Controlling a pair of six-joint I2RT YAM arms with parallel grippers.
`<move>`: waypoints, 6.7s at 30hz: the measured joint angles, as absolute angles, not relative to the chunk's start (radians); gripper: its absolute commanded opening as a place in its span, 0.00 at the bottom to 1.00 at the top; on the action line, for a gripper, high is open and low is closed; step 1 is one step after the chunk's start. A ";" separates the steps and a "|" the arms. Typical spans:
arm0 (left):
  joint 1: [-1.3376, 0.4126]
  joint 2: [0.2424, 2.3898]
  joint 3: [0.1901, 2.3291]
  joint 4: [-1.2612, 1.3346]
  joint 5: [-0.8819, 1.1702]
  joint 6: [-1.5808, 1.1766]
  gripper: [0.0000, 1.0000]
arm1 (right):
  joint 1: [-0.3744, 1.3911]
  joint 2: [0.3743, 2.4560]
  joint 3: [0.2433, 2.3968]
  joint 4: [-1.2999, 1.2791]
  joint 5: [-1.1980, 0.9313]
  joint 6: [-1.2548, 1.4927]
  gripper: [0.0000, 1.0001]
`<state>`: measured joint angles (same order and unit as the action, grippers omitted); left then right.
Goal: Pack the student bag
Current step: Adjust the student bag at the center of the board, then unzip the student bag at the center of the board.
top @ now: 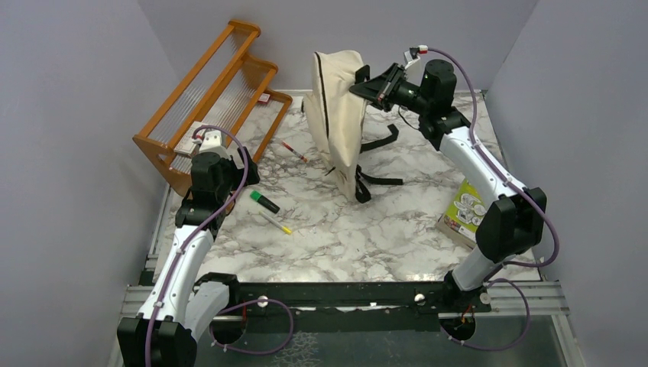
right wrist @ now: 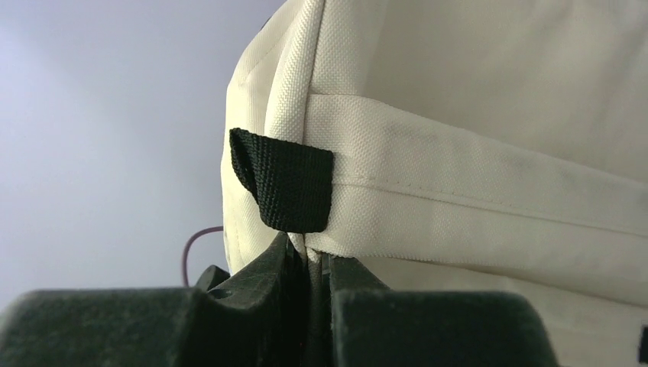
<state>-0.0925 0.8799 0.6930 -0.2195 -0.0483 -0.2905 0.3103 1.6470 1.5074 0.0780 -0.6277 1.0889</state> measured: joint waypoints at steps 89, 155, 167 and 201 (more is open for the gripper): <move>-0.094 0.976 0.693 -0.218 0.168 -0.287 0.98 | 0.667 1.738 1.164 -0.576 0.194 -0.002 0.52; -0.414 1.061 0.691 -0.020 0.165 -0.257 0.99 | 0.669 1.591 1.076 -0.376 0.064 0.218 0.00; -0.425 1.198 0.706 0.229 0.518 0.118 0.91 | 0.669 1.509 0.999 -0.210 0.036 0.364 0.01; -0.639 1.684 0.909 0.186 0.730 0.785 0.63 | 0.652 1.261 0.791 -0.078 -0.047 0.497 0.01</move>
<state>-0.6392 1.6836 0.9092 0.1864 0.7303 0.7849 0.6521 1.2610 0.7914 -0.0780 -0.0471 0.4973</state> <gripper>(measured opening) 0.674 0.013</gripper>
